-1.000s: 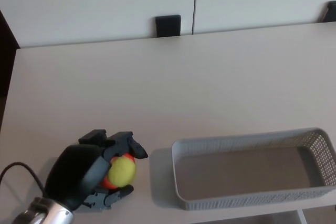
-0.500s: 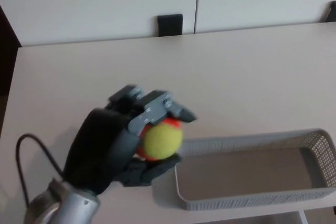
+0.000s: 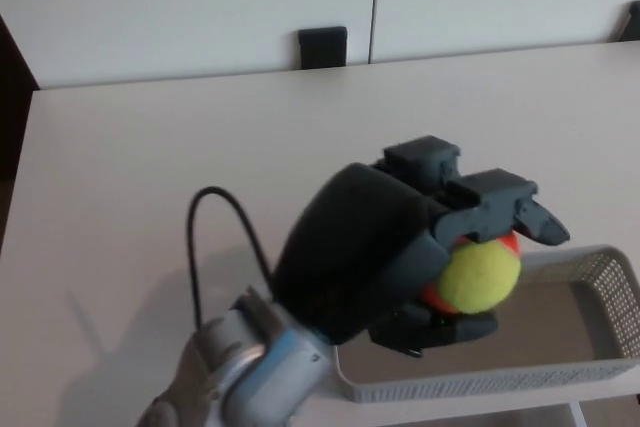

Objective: The robot walk towards a table in front and uses its left hand to pickup a tennis ball on the left side and put it in a container on the right hand side

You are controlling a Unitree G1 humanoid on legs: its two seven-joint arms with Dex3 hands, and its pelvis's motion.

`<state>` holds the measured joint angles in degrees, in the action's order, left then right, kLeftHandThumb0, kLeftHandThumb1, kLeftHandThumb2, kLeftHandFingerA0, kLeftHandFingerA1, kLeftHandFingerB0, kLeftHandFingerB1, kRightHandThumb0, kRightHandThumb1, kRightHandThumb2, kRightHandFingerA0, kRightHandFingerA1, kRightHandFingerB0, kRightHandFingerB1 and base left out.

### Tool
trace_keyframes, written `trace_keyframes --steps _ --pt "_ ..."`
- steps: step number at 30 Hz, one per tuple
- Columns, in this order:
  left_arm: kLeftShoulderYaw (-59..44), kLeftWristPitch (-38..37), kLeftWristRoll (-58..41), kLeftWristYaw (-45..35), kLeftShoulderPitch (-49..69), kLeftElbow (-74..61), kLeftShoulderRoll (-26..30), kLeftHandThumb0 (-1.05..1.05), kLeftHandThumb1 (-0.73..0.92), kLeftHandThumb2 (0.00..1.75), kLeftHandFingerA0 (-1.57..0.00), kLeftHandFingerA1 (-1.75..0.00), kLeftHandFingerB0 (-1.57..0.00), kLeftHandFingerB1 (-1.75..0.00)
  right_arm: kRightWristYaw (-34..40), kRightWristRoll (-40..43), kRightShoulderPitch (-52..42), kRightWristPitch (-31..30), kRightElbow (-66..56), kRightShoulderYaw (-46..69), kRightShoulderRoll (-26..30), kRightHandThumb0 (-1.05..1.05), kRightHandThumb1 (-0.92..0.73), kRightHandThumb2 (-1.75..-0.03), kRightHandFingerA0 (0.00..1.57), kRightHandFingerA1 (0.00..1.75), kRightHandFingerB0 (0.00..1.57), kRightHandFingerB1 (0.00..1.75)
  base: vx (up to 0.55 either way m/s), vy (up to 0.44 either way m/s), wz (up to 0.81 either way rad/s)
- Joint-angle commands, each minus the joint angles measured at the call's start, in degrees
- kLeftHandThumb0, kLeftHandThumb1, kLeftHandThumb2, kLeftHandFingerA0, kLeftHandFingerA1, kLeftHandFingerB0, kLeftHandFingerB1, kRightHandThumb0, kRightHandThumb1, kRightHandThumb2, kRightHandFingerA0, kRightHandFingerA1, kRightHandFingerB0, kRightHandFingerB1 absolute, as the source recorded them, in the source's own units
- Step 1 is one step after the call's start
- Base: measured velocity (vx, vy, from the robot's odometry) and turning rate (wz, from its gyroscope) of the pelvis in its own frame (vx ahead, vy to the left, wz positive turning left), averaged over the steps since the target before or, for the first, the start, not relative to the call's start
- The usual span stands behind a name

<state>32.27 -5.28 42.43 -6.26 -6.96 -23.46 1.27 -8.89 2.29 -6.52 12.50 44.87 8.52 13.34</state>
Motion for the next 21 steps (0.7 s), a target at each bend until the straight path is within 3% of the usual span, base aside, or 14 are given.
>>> trace_keyframes --steps 1,8,9,10,11,12,14,21 --pt "1.15 3.03 4.07 0.83 -1.52 4.01 -1.28 -0.28 0.72 0.74 -1.05 -1.63 -0.88 -0.81 -0.37 -0.24 -0.57 -1.60 -2.42 -0.26 0.92 -0.49 -0.51 -0.70 0.33 0.47 0.12 0.38 0.00 0.000 0.00" --pt "1.70 5.90 5.68 -0.77 0.08 3.55 -1.37 -0.27 0.72 0.74 -1.02 -1.56 -0.85 -0.75 -1.17 -0.28 -1.89 -2.39 -5.53 -0.69 1.26 -0.50 -0.51 -0.71 0.32 0.48 0.11 0.38 0.00 0.000 0.00" --pt "1.92 8.54 7.69 -3.34 0.19 2.44 -1.17 -0.43 0.65 0.60 -0.69 -0.70 -0.49 -0.38 -1.45 0.10 -1.68 -2.79 -5.82 -0.58 1.11 -0.49 -0.50 -0.70 0.32 0.48 0.12 0.38 0.00 0.000 0.00" --pt "2.01 9.66 8.58 -4.45 0.23 1.97 -1.10 -0.43 0.65 0.60 -0.69 -0.70 -0.49 -0.38 -1.55 0.29 -1.60 -2.99 -5.97 -0.54 1.04 -0.49 -0.50 -0.70 0.32 0.48 0.12 0.38 0.00 0.000 0.00" --pt "2.80 13.91 12.38 -10.56 0.02 0.06 -0.98 -0.70 0.53 0.57 -0.13 -0.32 -0.09 -0.27 -1.51 0.31 -1.60 -3.15 -6.27 -0.52 1.01 -0.48 -0.51 -0.70 0.32 0.48 0.11 0.38 0.00 0.000 0.00" --pt "3.20 15.85 14.15 -14.05 -0.29 -1.03 -0.64 -0.69 0.41 0.84 0.00 -0.23 0.00 -0.21 -1.49 0.34 -1.47 -3.18 -6.31 -0.48 0.98 -0.46 -0.51 -0.69 0.33 0.48 0.11 0.38 0.00 0.000 0.00" --pt "3.42 16.33 14.86 -16.36 -0.78 -1.81 -0.02 -0.73 0.40 0.86 0.00 -0.13 0.00 -0.19 -1.28 0.17 -1.22 -2.92 -6.21 -0.50 0.97 -0.46 -0.51 -0.70 0.35 0.49 0.12 0.38 0.00 0.000 0.00" --pt "3.90 18.47 16.71 -22.50 -0.17 -4.68 1.02 -0.78 0.43 0.90 -0.03 -0.10 -0.03 -0.20 -1.35 0.27 -0.67 -2.78 -6.47 -0.48 0.96 -0.45 -0.53 -0.70 0.32 0.49 0.12 0.38 0.00 0.000 0.00"
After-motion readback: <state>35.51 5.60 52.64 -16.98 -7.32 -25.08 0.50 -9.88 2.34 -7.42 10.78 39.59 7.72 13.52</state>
